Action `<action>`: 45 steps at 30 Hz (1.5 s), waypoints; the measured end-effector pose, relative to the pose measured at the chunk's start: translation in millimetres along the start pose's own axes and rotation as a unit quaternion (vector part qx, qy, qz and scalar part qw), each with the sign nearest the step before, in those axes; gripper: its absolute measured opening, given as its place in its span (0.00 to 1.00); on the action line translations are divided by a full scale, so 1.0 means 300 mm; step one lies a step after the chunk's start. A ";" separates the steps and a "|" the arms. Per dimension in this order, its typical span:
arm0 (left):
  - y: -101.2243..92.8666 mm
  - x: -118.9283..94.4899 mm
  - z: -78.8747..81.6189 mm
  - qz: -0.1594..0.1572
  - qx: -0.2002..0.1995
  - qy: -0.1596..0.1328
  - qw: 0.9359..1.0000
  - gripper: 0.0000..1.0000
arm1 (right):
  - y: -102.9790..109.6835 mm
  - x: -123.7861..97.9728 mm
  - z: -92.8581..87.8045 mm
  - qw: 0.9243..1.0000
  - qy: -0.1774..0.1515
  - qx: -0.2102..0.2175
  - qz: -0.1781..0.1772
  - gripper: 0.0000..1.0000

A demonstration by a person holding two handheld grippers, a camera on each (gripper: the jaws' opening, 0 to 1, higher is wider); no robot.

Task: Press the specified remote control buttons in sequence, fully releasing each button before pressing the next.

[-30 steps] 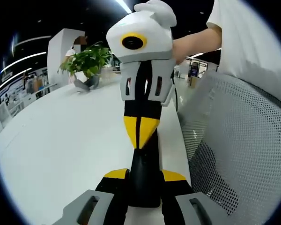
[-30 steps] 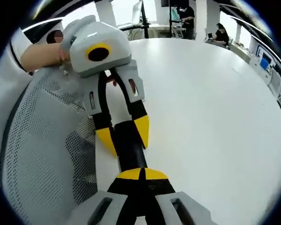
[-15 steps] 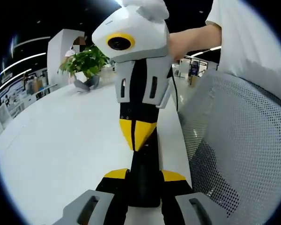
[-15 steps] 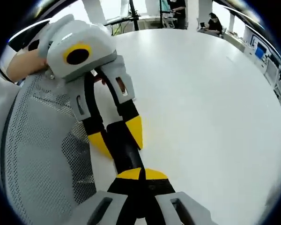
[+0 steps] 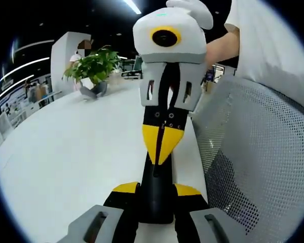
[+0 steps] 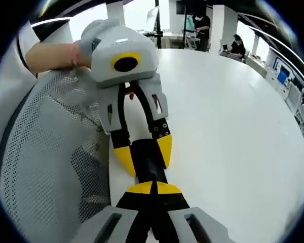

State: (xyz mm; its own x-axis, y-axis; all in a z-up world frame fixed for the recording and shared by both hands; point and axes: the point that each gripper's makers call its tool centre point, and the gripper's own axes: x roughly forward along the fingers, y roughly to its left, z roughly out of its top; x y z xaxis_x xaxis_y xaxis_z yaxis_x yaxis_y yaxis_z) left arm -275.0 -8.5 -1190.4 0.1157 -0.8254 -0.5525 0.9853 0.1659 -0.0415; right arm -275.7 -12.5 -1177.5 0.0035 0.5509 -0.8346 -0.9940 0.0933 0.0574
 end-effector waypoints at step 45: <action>-0.001 0.005 0.002 0.003 -0.006 0.001 1.000 0.25 | 0.023 0.025 -0.004 0.995 0.040 -0.089 -0.019 0.00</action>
State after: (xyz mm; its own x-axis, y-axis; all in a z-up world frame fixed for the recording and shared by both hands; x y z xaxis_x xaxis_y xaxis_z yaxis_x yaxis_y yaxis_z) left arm -275.0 -10.0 -1190.8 0.1210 -0.8236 -0.5542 0.9830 0.1769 -0.0483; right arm -282.7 -8.8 -1184.2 0.0396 0.4816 -0.8755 -0.9970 -0.0398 -0.0670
